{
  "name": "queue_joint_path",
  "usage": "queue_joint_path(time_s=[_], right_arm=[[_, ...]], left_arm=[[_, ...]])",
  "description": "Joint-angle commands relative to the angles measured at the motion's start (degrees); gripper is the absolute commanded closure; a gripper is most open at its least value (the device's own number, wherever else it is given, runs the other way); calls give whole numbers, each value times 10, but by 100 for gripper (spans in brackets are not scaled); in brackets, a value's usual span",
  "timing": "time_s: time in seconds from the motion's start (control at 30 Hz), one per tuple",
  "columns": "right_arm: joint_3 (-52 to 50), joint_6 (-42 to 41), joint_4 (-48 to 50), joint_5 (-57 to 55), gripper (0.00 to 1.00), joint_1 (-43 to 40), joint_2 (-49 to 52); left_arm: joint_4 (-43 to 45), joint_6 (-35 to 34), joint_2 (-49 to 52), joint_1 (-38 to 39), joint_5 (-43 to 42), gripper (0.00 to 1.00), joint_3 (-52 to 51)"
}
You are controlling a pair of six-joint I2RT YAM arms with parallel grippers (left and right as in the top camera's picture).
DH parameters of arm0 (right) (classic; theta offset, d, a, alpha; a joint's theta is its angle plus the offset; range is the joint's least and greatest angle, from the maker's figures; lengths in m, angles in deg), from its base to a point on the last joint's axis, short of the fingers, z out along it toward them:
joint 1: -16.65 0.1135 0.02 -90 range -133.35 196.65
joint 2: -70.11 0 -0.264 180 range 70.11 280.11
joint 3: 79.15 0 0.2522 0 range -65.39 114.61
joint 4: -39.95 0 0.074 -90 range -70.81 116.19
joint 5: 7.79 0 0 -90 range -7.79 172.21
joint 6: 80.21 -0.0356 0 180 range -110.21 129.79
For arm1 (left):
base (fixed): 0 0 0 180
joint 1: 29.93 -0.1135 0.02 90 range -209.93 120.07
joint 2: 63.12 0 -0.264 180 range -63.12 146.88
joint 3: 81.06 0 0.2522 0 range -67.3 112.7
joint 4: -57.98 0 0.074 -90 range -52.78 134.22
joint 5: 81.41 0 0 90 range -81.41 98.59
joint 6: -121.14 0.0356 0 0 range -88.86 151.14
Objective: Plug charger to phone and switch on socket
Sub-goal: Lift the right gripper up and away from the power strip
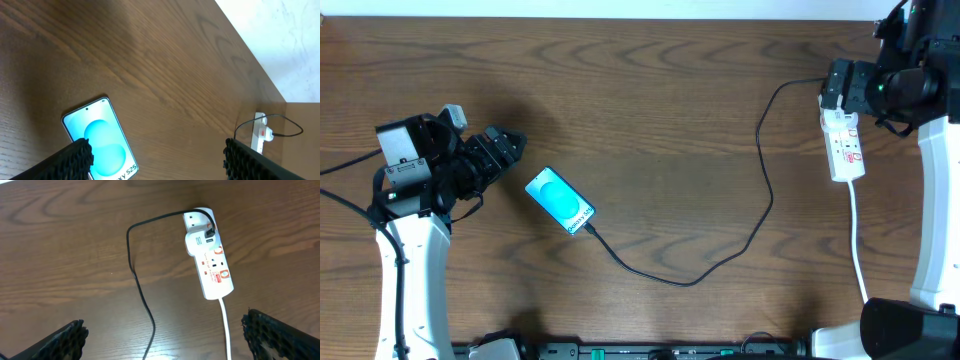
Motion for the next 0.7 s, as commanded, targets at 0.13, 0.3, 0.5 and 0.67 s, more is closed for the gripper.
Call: queue_joint_path(time_s=[0.13,0.3,0.5,0.67], right_arm=[[2,-7,-1,-23,1,3,-4],[2,-7,-1,-23,1,3,-4],[2,-7,-1,-23,1,3,-4],[2,-7,-1,-23,1,3,-4]], left_arm=[[1,10,4,-3,7,17,6],[1,10,4,-3,7,17,6],[1,10,4,-3,7,17,6],[1,10,4,-3,7,17,6]])
